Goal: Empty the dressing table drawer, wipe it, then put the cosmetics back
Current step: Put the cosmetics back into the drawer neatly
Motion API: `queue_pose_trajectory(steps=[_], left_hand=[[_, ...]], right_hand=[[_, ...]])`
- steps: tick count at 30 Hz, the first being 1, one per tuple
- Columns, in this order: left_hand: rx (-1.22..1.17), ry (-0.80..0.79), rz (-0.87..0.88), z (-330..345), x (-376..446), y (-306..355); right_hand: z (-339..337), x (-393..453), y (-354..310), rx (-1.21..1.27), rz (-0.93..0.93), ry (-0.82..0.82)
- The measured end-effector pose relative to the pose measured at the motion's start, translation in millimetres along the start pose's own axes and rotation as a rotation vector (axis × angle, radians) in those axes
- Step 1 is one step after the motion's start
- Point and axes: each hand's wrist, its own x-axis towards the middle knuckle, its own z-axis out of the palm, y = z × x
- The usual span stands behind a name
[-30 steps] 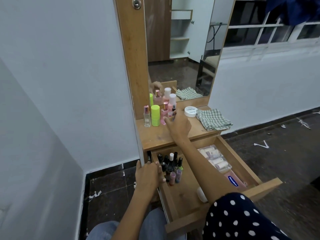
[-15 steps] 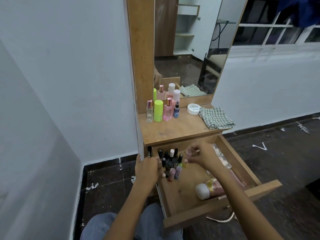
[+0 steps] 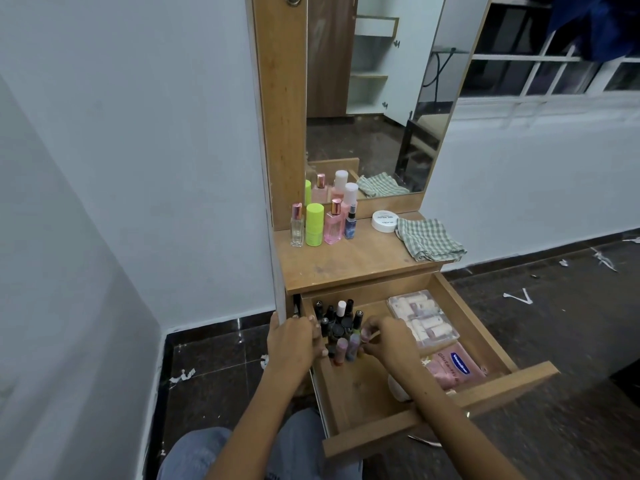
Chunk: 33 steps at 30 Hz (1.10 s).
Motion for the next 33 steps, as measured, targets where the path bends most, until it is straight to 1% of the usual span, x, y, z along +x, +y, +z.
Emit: queue_pose_trajectory(steps=[5, 8, 13, 19, 22, 25, 30, 33], left_hand=[[-0.026, 0.006, -0.014, 0.7, -1.3, 0.3], [-0.016, 0.003, -0.008, 0.6, -1.7, 0.7], [-0.027, 0.007, -0.004, 0.0, -1.9, 1.4], [-0.016, 0.016, -0.012, 0.3, -3.0, 1.1], [-0.021, 0.023, -0.008, -0.9, -3.5, 2.0], [-0.012, 0.011, -0.005, -1.1, -3.7, 1.6], [-0.027, 0.029, -0.048, -5.1, 0.2, 5.1], [-0.027, 0.035, -0.058, -5.0, 1.0, 5.5]], right_hand=[[-0.4, -1.6, 2.1, -0.006, 0.013, -0.012], [-1.0, -2.3, 0.1, -0.053, 0.019, -0.033], [-5.1, -3.7, 5.4, -0.065, 0.001, -0.018], [-16.2, -2.2, 15.7, -0.046, 0.041, 0.089], [-22.2, -1.3, 14.0, -0.018, 0.005, 0.169], [-34.2, 8.3, -2.1, 0.074, -0.05, 0.262], [-50.6, 62.5, -44.4, 0.27, -0.041, 0.442], [-50.8, 100.1, -59.5, 0.317, 0.007, 0.47]])
